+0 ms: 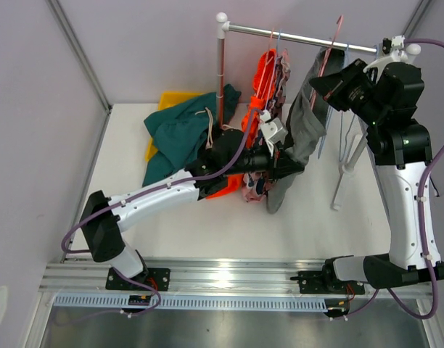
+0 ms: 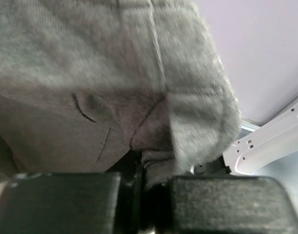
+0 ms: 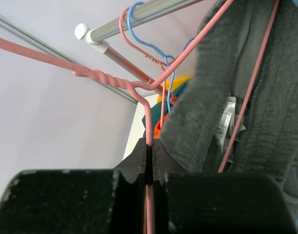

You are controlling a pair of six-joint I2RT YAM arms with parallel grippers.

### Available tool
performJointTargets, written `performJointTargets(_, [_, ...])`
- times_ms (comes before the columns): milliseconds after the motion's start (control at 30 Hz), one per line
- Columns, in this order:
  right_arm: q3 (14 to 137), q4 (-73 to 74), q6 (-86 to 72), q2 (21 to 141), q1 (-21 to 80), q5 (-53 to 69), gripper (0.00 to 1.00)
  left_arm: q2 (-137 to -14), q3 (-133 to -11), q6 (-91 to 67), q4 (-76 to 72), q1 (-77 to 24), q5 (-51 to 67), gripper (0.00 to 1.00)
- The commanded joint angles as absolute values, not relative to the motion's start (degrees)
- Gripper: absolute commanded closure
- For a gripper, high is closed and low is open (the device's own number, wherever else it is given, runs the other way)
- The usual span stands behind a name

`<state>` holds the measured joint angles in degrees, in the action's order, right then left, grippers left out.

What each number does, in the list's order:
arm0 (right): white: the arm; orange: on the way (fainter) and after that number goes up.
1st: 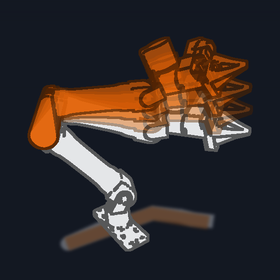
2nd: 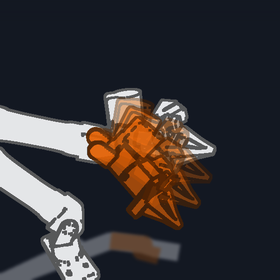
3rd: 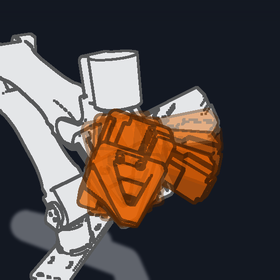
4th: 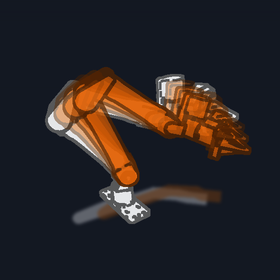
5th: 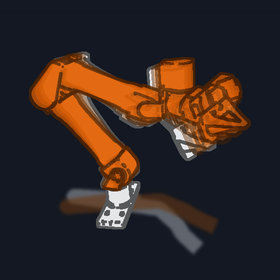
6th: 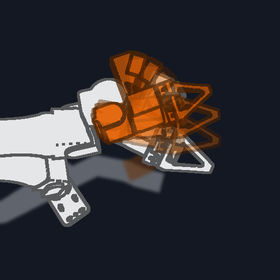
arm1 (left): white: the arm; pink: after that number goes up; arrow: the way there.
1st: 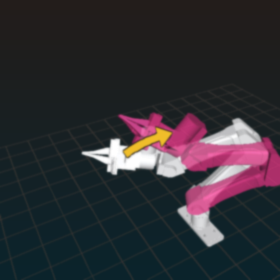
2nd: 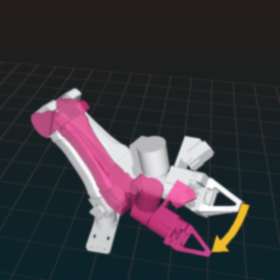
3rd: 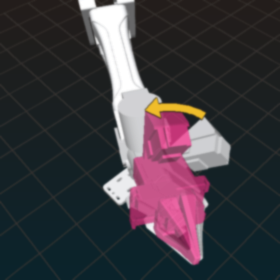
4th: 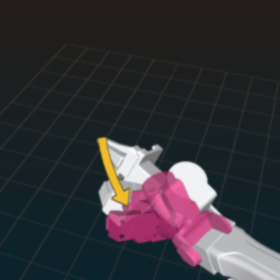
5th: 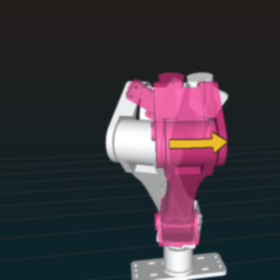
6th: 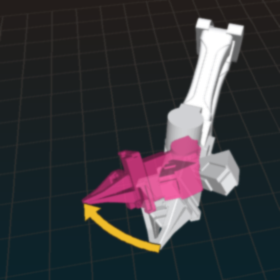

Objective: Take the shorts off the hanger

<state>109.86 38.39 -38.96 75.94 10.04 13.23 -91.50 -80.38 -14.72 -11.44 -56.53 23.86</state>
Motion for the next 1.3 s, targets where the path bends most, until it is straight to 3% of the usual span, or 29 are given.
performJointTargets(0, [111.36,31.03,-40.43,73.83,8.97,15.47,1.0,-91.15,-80.43,-14.59,-13.54,-57.3,22.24,1.0])
performJointTargets(467, [114.52,31.46,-41.74,77.26,1.93,19.86,1.0,-68.48,-51.34,-16.25,-14.76,-68.38,8.88,1.0])
performJointTargets(767, [118.28,34.25,-43.77,78.47,1.76,22.5,1.0,-80.06,-54.13,-15.64,-17.05,-68.47,11.51,1.0])
performJointTargets(933, [119.72,37.88,-45.25,77.7,1.84,26.8,1.0,-88.3,-65.19,-16.52,-8.92,-68.47,-0.67,1.0])
performJointTargets(1033, [115.42,38.41,-47.01,72.79,2.11,27.51,1.0,-95.41,-78.46,-15.38,0.39,-67.5,-12.1,1.0])
performJointTargets(1200, [109.6,41.65,-47.55,65.92,2.28,26.19,1.0,-107.65,-104.88,-20.82,14.66,-60.22,-13.63,1.0])
performJointTargets(1267, [110.56,44.81,-46.59,64.78,2.11,25.67,1.0,-111.77,-108.27,-23.19,20.55,-58.02,-13.1,1.0])
